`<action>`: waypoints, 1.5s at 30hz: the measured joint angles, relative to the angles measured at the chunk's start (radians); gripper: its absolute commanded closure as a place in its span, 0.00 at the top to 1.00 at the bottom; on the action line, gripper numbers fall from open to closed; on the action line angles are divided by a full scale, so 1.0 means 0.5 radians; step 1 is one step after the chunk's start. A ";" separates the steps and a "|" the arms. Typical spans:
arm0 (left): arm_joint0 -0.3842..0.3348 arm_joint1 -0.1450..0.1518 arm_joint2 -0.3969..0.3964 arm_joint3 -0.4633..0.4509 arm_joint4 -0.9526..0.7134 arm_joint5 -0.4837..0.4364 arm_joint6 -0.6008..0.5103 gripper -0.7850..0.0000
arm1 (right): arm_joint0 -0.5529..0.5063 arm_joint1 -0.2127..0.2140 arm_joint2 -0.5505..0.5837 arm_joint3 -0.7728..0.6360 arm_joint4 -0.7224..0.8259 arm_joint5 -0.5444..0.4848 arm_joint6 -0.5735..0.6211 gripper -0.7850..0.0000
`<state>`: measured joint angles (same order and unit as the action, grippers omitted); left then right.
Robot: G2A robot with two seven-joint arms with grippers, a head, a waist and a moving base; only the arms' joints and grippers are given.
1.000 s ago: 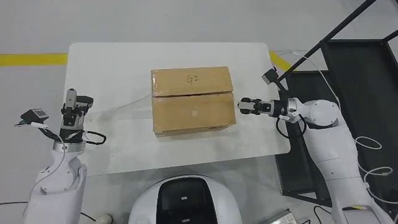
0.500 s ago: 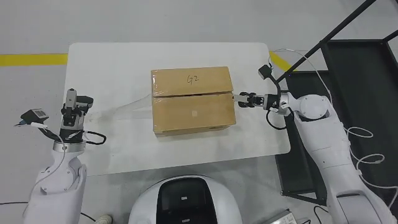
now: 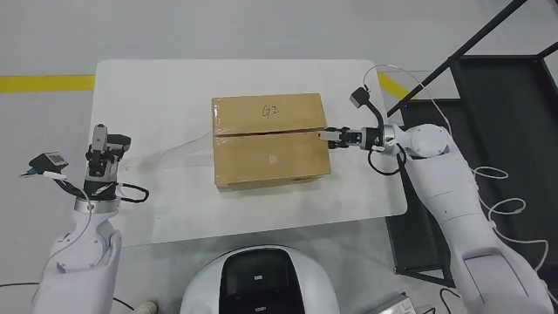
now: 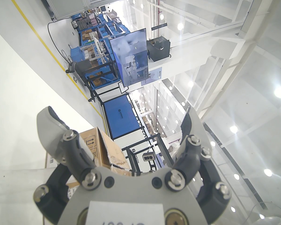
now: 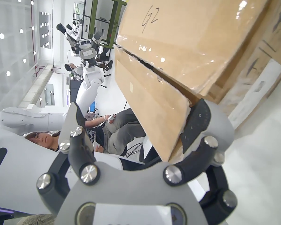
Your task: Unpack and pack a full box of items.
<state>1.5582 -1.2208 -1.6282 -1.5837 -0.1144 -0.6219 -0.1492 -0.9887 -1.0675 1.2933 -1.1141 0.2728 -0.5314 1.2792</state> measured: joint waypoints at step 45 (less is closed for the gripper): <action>0.000 0.000 0.000 0.000 0.000 0.000 0.000 1.00 | -0.335 0.429 -0.654 -0.799 0.289 0.144 0.164 1.00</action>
<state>1.5582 -1.2208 -1.6282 -1.5837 -0.1144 -0.6219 -0.1492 -1.1560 -0.8530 0.9664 -1.5134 0.4173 -0.4593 1.3612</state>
